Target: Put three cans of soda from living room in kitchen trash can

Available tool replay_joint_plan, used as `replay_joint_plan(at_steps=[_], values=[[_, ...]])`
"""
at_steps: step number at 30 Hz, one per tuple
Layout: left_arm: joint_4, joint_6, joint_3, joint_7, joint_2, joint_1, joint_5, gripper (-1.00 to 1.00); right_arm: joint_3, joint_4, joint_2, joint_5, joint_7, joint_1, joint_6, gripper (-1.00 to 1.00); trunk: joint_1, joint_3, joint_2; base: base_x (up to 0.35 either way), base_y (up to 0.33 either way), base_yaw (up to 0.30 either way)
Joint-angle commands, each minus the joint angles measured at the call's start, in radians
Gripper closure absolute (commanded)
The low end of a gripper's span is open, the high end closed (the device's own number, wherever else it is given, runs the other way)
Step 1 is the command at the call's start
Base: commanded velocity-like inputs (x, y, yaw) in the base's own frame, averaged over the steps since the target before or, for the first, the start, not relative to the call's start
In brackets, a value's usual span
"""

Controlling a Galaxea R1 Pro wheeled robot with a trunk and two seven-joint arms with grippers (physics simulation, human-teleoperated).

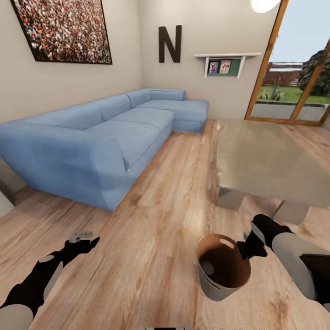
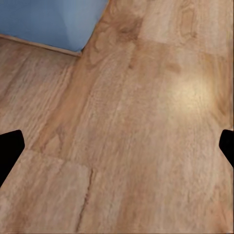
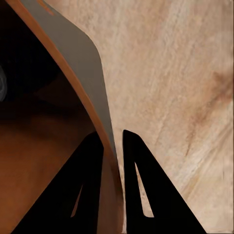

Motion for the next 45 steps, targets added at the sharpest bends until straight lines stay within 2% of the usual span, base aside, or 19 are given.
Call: replay_joint_plan(at_steps=[1, 20, 35, 45], values=[[0.0, 0.0, 0.0, 0.0, 0.0, 0.0, 0.0, -1.0, -0.013, 0.001, 0.0, -0.027, 0.008, 0.0, 0.003, 1.0, 0.0, 0.0, 0.0, 0.0, -0.274, -0.242], [0.0, -0.002, 0.0, -0.001, 0.0, 0.008, 0.007, -1.0, -0.015, 0.0, -0.004, -0.027, 0.009, 0.017, 0.001, 1.0, 0.0, 0.008, 0.0, 0.0, -0.251, -0.242], [0.0, 0.001, 0.0, 0.003, 0.0, 0.008, -0.001, -1.0, -0.014, -0.002, -0.007, -0.027, 0.008, 0.018, 0.001, 1.0, -0.007, 0.072, 0.003, 0.0, -0.011, -0.244], [0.0, 0.001, 0.0, 0.0, 0.0, 0.008, -0.001, -1.0, -0.013, -0.002, -0.008, -0.027, 0.008, 0.018, 0.001, 1.0, -0.007, 0.076, 0.003, 0.0, -0.087, -0.235]])
